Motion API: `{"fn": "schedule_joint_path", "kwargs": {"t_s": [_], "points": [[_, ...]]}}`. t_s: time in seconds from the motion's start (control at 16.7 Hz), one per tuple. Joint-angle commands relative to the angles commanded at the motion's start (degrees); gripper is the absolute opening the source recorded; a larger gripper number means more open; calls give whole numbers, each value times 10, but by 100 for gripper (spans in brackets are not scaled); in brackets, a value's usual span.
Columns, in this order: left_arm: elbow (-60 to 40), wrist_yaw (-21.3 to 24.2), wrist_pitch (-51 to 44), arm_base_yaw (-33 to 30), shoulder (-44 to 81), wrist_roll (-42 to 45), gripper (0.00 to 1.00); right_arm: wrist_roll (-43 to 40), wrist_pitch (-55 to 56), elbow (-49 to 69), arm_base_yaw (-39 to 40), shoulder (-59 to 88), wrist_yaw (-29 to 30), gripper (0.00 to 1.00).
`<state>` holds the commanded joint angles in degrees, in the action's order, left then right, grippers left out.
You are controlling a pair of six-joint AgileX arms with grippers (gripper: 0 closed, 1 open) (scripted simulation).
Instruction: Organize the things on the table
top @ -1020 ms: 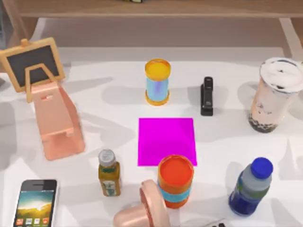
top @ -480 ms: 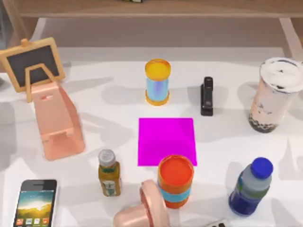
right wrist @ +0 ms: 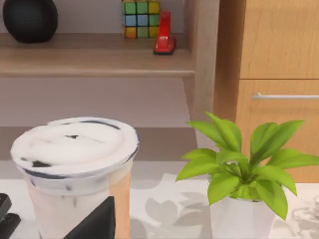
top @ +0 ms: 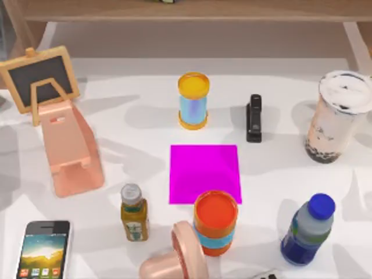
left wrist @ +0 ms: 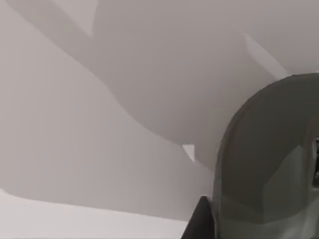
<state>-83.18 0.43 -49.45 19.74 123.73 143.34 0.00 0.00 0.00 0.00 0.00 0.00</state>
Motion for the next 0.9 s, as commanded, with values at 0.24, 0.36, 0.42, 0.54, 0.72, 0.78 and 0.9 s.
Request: {"fn": "schedule_joint_path", "kwargs": {"t_s": [0.24,0.36,0.42,0.54,0.72,0.78,0.9], "points": [[0,0,0,0,0,0,0,0,0,0,0,0,0,100],[0,0,0,0,0,0,0,0,0,0,0,0,0,100],[0,0,0,0,0,0,0,0,0,0,0,0,0,100],[0,-7,-6,-1,-11,-4,0,0,0,0,0,0,0,100],[-18,-6,-27,-4,-17,1,0,0,0,0,0,0,0,100],[-31,-6,-43,-4,-23,2,0,0,0,0,0,0,0,100],[-66,-6,-81,-4,-37,3,0,0,0,0,0,0,0,100]]}}
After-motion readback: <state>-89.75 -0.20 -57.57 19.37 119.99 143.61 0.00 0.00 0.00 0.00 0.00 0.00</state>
